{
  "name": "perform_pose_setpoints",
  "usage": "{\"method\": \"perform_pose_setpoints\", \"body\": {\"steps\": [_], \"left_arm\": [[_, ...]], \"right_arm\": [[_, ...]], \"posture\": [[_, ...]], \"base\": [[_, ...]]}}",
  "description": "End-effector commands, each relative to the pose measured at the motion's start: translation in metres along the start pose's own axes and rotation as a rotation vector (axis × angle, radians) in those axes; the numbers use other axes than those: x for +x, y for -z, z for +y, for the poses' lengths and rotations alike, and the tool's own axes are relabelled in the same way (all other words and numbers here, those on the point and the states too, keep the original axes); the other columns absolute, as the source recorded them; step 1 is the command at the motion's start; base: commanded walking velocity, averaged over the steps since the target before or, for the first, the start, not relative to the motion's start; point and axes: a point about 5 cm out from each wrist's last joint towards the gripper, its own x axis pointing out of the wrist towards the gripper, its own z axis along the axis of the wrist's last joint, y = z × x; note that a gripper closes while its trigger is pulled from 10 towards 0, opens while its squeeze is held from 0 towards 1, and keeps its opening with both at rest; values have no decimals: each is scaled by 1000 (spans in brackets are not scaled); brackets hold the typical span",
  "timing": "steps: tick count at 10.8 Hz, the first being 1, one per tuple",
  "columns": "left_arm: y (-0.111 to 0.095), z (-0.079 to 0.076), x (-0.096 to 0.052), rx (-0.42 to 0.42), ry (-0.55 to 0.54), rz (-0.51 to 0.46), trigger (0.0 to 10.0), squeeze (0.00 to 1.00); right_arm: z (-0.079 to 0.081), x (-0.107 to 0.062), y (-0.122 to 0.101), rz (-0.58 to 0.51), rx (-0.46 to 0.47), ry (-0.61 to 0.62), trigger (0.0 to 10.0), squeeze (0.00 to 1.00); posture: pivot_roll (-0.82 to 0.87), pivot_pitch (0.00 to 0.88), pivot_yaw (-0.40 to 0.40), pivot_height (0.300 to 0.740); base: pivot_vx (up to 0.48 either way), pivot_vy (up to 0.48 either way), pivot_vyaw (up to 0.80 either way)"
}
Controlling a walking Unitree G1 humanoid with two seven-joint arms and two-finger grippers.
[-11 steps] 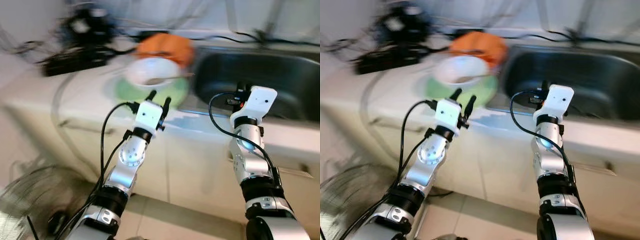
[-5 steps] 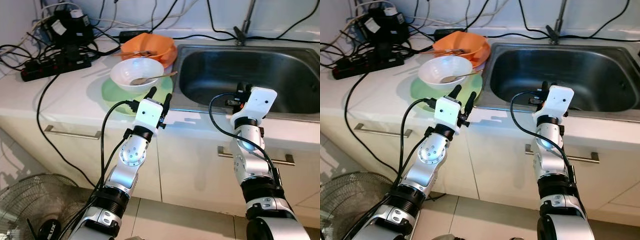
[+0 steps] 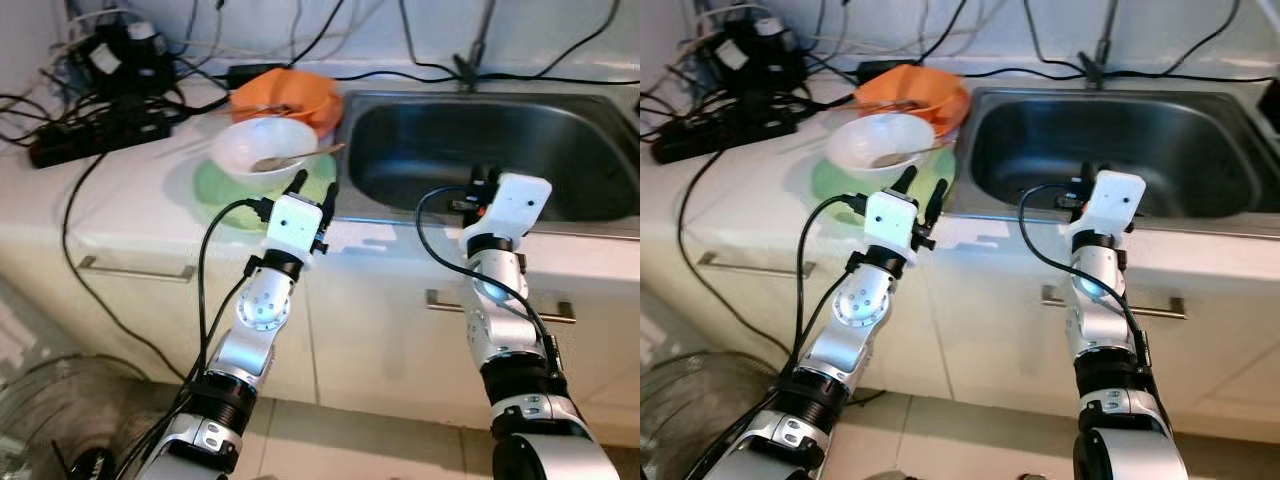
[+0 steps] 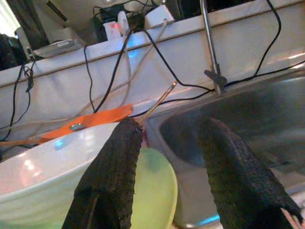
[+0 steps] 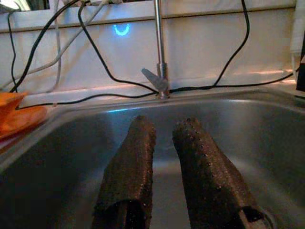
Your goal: Kitchen organization
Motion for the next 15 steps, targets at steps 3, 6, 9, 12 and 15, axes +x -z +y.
{"method": "perform_pose_setpoints", "body": {"steps": [3, 6, 9, 12, 15], "left_arm": [[-1, 4, -2, 11, -24, -3, 10000, 0], [-2, 4, -2, 10, -28, -7, 10000, 0], [-3, 3, -2, 9, -26, -11, 10000, 0], [-3, 2, -3, 2, -31, -17, 10000, 0], [-4, 4, -1, 7, -35, -14, 10000, 0]], "right_arm": [[6, 0, -2, -4, -7, -25, 10000, 0], [8, 1, -1, 4, 6, -34, 10000, 0], [10, 1, -2, -8, -2, -42, 10000, 0], [10, 1, -1, -3, -7, -46, 10000, 0], [10, 3, -3, -4, -3, -41, 10000, 0]], "posture": [[43, 0, 70, 740], [44, 0, 70, 740], [44, 0, 67, 740], [43, 0, 63, 740], [44, 0, 64, 740]], "base": [[80, 0, 0], [259, 0, -192], [270, 0, 0], [90, 0, 0], [0, 0, 0]]}}
